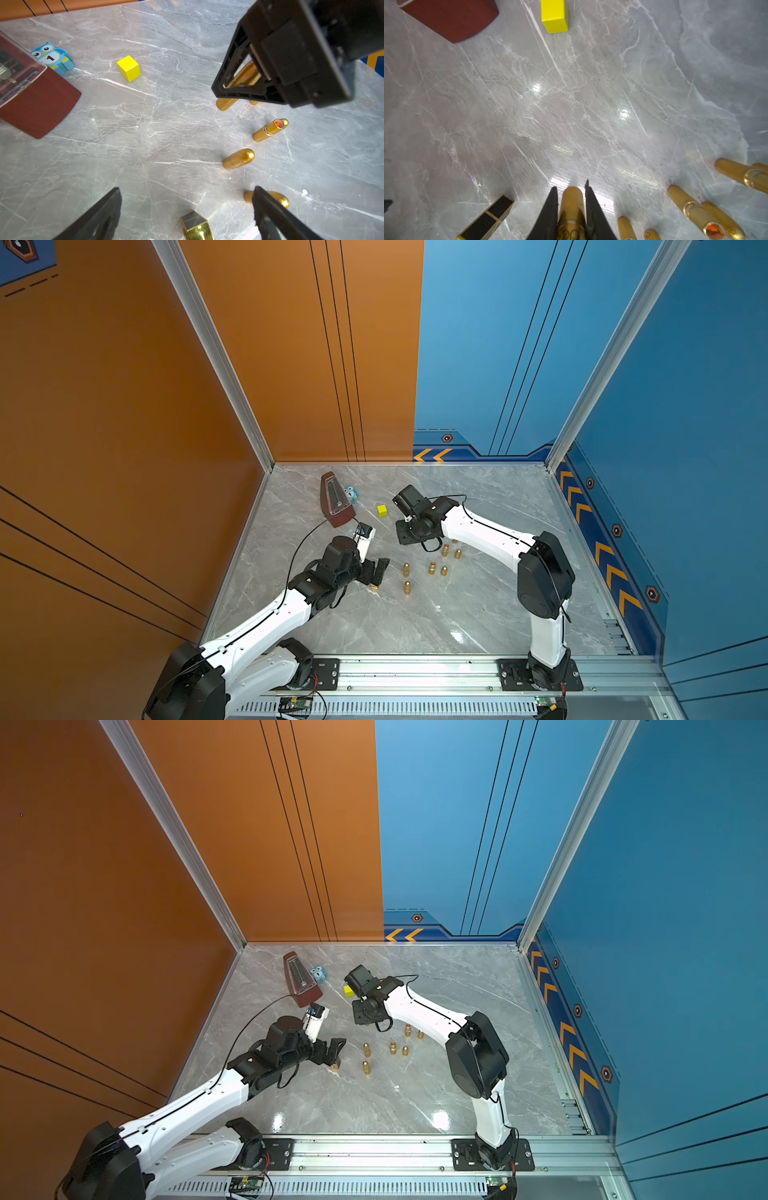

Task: Open the lipstick cap
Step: Pick up the lipstick at the center of the board, then open the cover of the lipstick.

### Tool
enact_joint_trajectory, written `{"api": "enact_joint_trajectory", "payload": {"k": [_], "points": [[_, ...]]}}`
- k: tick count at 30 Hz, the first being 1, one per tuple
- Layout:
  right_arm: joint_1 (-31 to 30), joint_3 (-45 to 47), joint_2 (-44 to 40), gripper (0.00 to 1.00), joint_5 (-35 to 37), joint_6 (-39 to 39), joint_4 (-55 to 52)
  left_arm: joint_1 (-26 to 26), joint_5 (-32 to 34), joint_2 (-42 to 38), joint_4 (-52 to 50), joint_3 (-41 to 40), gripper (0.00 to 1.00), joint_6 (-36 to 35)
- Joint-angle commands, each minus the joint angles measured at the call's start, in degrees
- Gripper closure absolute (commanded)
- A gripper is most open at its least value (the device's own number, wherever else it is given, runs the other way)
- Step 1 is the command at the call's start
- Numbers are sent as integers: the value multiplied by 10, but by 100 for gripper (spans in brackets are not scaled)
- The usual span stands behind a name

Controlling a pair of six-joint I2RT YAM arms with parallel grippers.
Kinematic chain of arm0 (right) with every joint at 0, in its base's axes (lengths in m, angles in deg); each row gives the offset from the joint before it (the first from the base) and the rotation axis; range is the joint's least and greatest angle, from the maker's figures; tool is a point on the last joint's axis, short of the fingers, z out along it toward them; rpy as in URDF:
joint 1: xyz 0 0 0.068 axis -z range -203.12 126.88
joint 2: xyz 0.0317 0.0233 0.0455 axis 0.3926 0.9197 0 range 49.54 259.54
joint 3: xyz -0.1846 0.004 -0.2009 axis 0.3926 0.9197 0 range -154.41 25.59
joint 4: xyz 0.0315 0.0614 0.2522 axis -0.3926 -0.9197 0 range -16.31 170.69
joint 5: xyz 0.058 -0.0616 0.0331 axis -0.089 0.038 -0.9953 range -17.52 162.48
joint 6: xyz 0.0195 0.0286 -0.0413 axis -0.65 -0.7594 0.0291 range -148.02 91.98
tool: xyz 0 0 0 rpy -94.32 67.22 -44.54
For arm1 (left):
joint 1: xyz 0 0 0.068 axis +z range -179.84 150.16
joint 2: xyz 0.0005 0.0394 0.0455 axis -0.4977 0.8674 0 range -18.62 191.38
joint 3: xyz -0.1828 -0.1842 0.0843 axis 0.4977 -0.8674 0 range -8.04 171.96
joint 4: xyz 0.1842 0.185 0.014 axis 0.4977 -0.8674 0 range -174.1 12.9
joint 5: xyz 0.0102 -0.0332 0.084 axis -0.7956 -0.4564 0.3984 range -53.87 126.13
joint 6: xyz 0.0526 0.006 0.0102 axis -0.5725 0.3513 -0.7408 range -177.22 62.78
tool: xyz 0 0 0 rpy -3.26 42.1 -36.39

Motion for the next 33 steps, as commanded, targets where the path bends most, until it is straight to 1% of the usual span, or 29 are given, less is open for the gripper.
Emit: {"api": "enact_joint_trajectory", "payload": {"k": [1,4,9,10,13,16,20,22,23,24,27,29,33], "points": [[8,29,-47,88,-30,4,-9,4,-31,-18,8,6,1,-10],[15,59,-87,88,-56,9,-5,1,-64,-27,13,4,1,-21],[40,128,-150,88,-143,17,8,-21,-111,-29,40,-2,1,-30],[55,141,-162,88,-153,19,9,-28,-112,-27,42,-2,1,-34],[72,182,-202,88,-202,32,17,-54,-111,-15,45,2,1,-54],[89,216,-232,87,-254,36,21,-76,-112,-5,73,-5,1,-64],[107,246,-263,87,-308,37,22,-105,-122,16,110,-6,6,-78],[111,253,-272,87,-332,35,23,-118,-120,38,121,0,12,-83],[111,255,-276,87,-341,31,26,-124,-120,50,129,5,13,-83],[111,256,-279,86,-346,30,27,-130,-123,61,137,8,18,-84],[112,259,-284,86,-353,25,28,-144,-125,87,176,11,22,-82],[112,260,-285,86,-356,20,30,-149,-126,102,196,15,29,-80],[112,263,-283,86,-371,3,43,-164,-124,132,204,36,38,-81]]}}
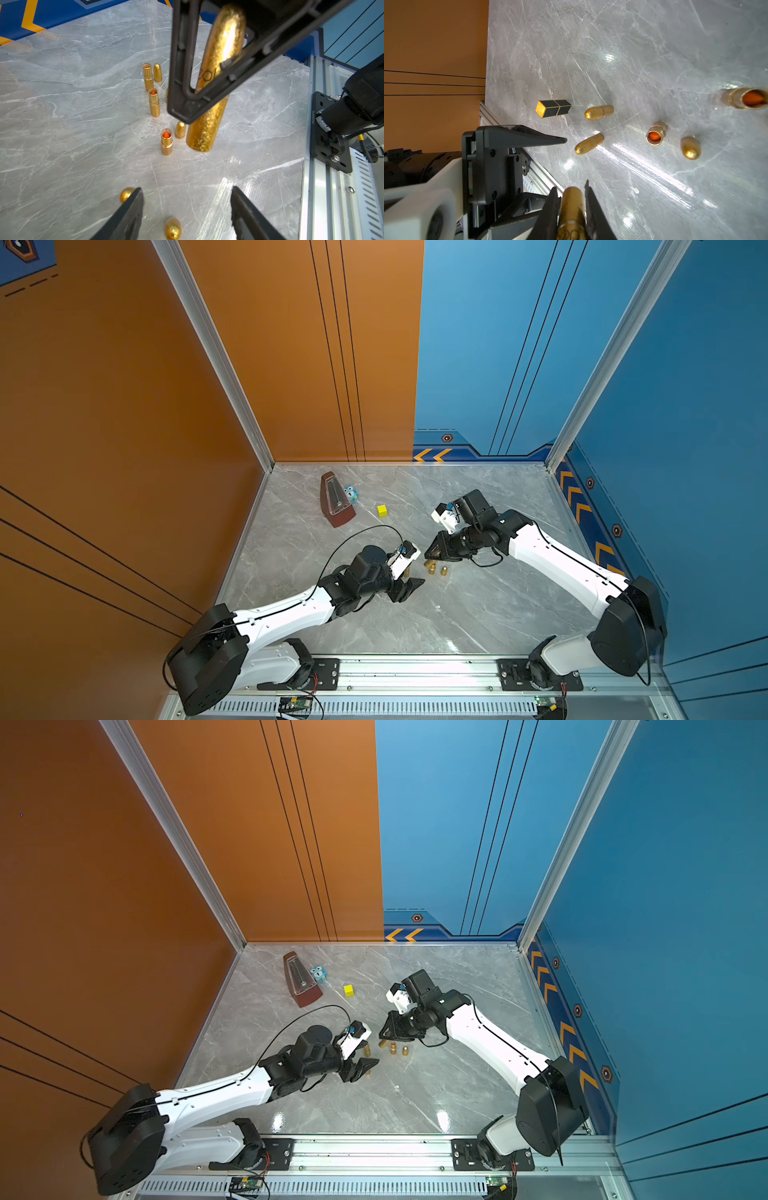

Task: Open the lipstick cap
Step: Open the cover of the lipstick.

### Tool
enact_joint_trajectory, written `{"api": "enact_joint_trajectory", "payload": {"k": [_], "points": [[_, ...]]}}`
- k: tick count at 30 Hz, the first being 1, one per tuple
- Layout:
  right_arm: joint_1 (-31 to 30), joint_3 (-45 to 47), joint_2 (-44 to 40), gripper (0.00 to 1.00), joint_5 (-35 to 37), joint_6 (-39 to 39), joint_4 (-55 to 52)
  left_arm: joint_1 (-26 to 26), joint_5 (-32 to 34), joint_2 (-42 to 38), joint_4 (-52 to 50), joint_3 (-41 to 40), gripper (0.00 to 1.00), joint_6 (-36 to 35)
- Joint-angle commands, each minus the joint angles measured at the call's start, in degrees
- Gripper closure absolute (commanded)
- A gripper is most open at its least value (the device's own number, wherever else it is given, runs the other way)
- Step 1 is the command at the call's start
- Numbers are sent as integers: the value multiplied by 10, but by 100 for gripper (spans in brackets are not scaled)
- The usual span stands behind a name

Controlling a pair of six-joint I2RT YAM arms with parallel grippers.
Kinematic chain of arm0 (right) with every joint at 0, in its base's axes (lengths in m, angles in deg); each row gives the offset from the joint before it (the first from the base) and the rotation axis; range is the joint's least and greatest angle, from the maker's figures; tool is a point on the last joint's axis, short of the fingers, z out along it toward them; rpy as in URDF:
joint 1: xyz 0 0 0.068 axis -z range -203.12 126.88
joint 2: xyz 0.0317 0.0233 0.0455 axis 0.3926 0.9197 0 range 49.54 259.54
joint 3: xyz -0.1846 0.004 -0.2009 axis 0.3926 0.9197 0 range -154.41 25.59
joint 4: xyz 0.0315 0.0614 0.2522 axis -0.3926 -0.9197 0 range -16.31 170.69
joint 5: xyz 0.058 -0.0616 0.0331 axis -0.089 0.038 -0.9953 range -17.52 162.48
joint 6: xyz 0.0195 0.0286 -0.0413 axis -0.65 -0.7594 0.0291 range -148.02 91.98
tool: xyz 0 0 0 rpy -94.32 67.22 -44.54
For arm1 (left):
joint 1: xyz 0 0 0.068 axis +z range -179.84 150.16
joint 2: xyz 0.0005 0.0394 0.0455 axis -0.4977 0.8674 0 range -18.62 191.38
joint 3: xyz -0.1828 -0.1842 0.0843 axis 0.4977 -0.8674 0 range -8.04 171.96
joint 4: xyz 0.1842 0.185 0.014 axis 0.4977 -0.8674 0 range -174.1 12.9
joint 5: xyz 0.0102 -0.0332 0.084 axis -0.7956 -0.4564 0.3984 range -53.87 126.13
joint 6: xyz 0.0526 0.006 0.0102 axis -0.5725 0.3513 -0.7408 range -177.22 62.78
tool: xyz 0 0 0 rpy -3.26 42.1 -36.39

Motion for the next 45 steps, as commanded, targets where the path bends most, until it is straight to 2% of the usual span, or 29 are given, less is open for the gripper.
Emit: {"api": "enact_joint_trajectory", "payload": {"k": [1,8,21,28,31,40,43,45], "points": [[3,10,-12,86,-24,-17,19,-12,-7,18,46,23,41,1],[6,18,-10,86,-37,-34,38,-16,-9,44,78,32,56,13],[7,24,0,85,-50,-43,51,-22,-1,60,92,49,73,19],[8,27,-5,85,-52,-51,60,-25,12,58,92,44,93,18],[9,27,-14,79,-45,-49,61,-25,23,52,91,38,100,15],[19,25,-54,54,22,-21,35,-25,42,41,89,17,100,9],[19,26,-51,53,15,-20,36,-24,44,42,89,17,100,8],[18,29,-47,57,14,-20,36,-24,43,43,89,20,100,8]]}}
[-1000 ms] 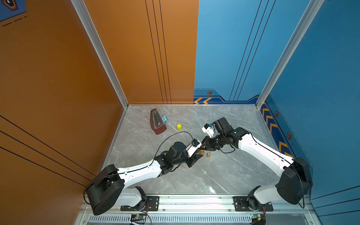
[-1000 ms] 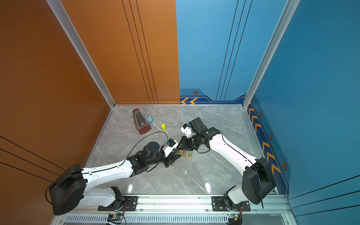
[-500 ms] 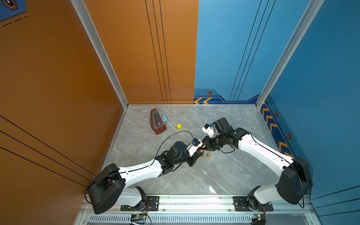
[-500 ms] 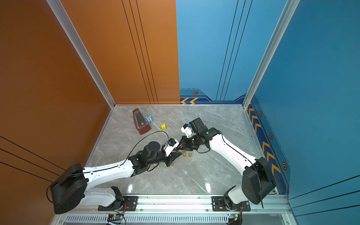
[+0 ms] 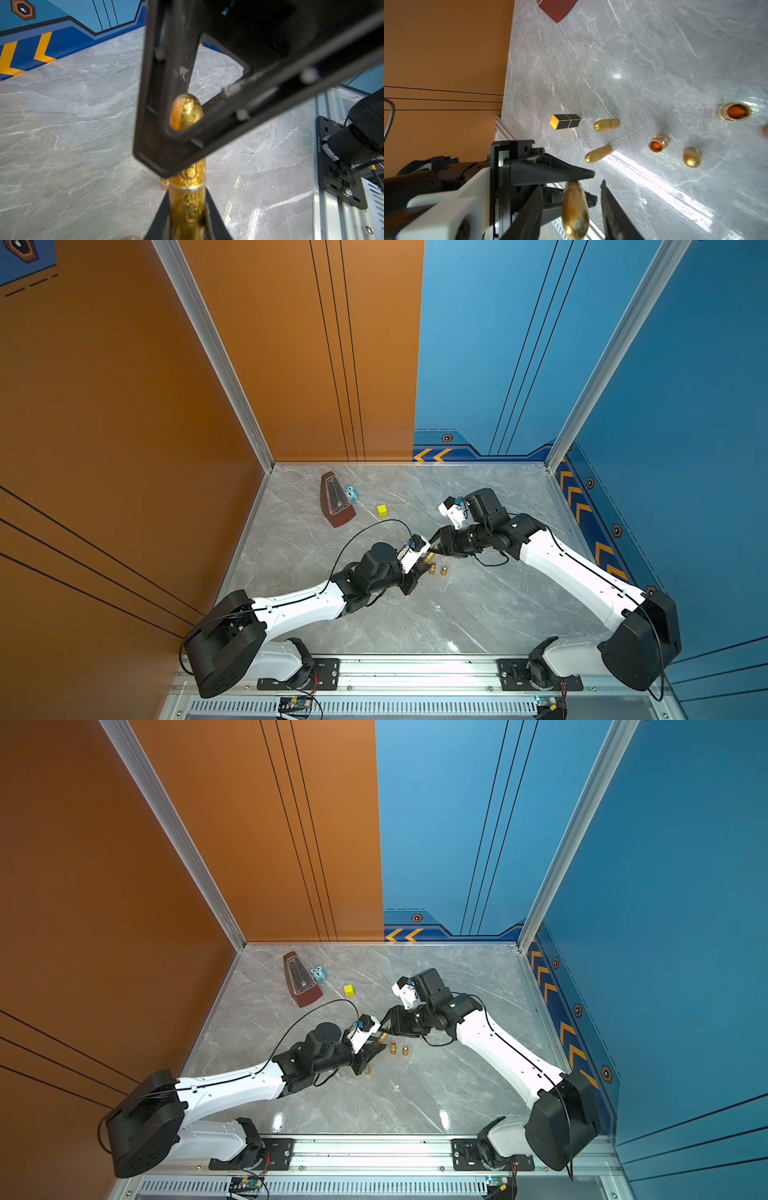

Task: Open the lipstick cap
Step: Open the cover of the lipstick.

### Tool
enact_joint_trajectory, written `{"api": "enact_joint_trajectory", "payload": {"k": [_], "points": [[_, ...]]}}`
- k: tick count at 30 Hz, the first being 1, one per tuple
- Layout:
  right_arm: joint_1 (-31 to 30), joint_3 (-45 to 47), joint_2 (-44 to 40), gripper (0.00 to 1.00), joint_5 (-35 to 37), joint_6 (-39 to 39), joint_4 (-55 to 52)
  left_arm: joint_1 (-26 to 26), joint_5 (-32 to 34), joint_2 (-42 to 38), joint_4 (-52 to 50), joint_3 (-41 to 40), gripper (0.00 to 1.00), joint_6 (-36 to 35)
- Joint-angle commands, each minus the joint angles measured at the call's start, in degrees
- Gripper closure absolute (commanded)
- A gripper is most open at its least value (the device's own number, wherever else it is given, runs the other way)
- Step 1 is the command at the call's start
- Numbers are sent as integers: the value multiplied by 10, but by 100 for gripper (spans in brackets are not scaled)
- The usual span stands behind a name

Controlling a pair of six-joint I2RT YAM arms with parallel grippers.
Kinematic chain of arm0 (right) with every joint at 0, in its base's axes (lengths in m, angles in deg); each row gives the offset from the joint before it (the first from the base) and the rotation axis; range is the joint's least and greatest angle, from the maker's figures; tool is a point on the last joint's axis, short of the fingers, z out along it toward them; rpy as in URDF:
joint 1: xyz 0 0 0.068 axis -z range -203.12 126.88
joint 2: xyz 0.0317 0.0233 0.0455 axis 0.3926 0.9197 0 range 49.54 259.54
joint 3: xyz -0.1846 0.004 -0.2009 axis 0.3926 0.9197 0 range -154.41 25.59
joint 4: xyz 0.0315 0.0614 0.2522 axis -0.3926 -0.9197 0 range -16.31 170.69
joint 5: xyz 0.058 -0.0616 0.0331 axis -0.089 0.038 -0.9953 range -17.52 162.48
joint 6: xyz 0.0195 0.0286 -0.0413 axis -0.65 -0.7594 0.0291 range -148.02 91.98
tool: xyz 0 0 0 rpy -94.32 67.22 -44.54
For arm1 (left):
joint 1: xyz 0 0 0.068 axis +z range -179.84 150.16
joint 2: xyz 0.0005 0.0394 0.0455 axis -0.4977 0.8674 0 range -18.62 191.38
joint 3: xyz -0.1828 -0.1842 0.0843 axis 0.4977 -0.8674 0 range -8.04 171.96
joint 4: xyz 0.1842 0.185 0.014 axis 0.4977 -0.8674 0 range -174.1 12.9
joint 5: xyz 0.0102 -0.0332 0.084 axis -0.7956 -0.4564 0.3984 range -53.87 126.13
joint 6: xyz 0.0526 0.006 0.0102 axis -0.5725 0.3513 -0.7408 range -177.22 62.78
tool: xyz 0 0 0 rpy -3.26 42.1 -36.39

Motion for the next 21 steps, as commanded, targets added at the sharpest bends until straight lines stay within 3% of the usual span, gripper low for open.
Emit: {"api": "enact_joint_trajectory", "payload": {"k": [1,7,13,21], "points": [[0,7,2,60,13,13,-13,-4,13,-7,4,-4,100,-7],[-5,14,7,75,8,16,-11,-4,18,-5,4,-2,100,-1],[-10,16,1,83,13,19,-10,-3,21,-3,-16,7,100,0],[15,20,-27,83,32,16,-10,-4,19,-14,-58,3,100,-8]]}}
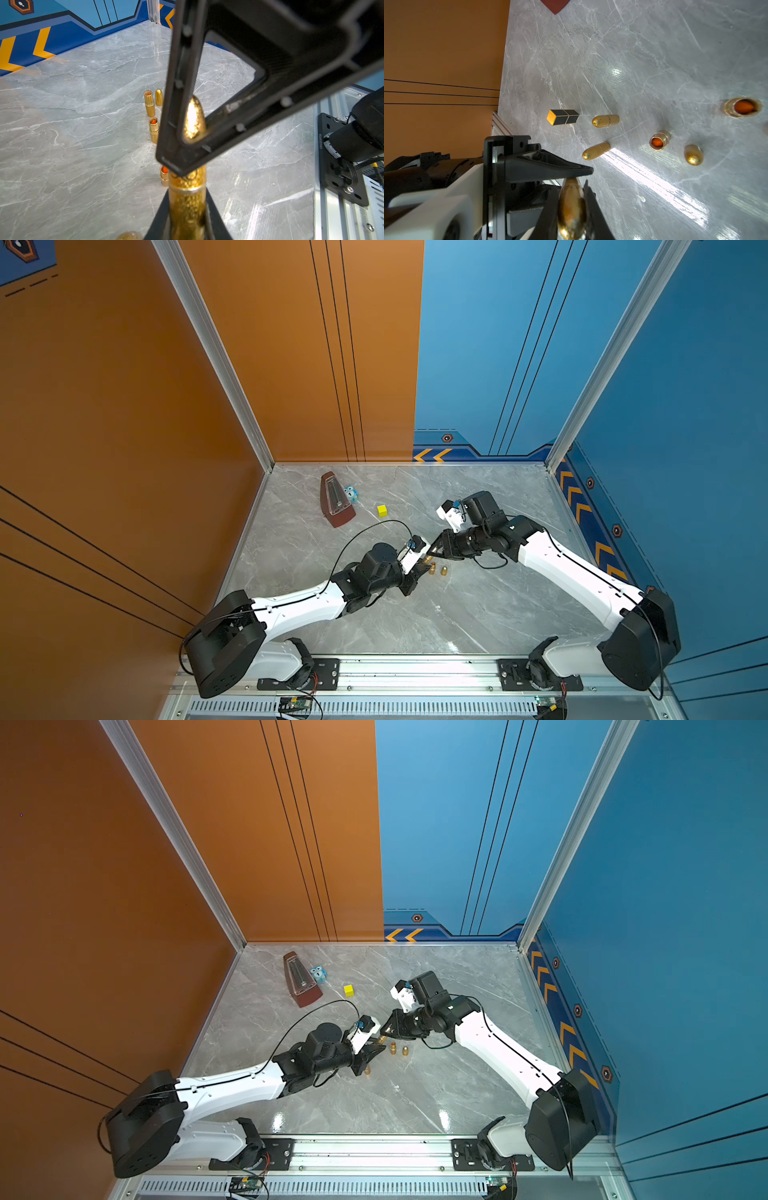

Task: Open the lipstick cap
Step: Open the cover of the lipstick.

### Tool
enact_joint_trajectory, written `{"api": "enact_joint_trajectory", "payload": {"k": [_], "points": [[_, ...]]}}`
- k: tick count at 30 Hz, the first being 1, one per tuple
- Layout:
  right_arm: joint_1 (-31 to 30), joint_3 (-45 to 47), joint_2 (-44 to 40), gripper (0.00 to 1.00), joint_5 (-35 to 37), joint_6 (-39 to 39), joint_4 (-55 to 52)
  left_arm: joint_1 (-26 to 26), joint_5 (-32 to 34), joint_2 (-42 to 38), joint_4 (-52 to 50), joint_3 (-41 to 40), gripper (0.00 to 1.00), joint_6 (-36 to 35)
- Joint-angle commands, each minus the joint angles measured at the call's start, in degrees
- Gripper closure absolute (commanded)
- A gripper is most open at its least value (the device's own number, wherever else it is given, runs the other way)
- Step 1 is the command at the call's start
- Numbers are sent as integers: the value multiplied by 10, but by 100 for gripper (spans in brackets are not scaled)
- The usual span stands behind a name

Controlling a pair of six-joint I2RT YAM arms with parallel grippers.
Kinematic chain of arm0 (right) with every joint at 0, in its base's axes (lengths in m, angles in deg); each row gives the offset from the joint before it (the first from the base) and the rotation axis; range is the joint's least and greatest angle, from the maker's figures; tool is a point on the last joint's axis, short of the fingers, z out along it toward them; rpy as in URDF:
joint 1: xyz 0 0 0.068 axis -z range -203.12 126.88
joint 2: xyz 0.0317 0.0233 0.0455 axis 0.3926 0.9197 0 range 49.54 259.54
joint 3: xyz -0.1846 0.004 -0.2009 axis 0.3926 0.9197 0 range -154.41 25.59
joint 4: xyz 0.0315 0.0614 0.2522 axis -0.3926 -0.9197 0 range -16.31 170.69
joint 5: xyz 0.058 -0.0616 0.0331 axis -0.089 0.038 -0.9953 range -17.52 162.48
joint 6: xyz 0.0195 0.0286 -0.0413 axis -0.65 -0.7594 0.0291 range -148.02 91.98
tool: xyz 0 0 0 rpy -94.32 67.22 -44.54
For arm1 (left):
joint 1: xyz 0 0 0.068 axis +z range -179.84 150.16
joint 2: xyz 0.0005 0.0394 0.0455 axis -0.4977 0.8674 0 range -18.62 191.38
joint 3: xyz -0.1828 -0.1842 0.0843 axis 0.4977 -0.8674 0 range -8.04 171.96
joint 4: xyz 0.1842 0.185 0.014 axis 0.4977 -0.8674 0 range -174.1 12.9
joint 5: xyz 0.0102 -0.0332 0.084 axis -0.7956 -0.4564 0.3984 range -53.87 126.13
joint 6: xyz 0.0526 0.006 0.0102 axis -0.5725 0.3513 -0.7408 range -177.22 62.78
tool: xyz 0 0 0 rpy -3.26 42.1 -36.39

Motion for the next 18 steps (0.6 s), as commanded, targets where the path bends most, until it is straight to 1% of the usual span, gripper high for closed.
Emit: {"api": "enact_joint_trajectory", "payload": {"k": [1,6,13,15,18], "points": [[23,8,-29,83,30,6,-10,-3,15,-16,-48,2,100,-8],[46,18,-47,83,22,3,-10,-4,14,-21,-67,0,100,-12],[65,37,-69,82,15,2,-12,-5,5,-41,-68,-4,100,-12],[66,45,-75,82,32,10,-23,-5,2,-50,-68,-6,100,-10],[65,61,-88,82,87,24,-56,-6,0,-66,-67,-12,100,-6]]}}
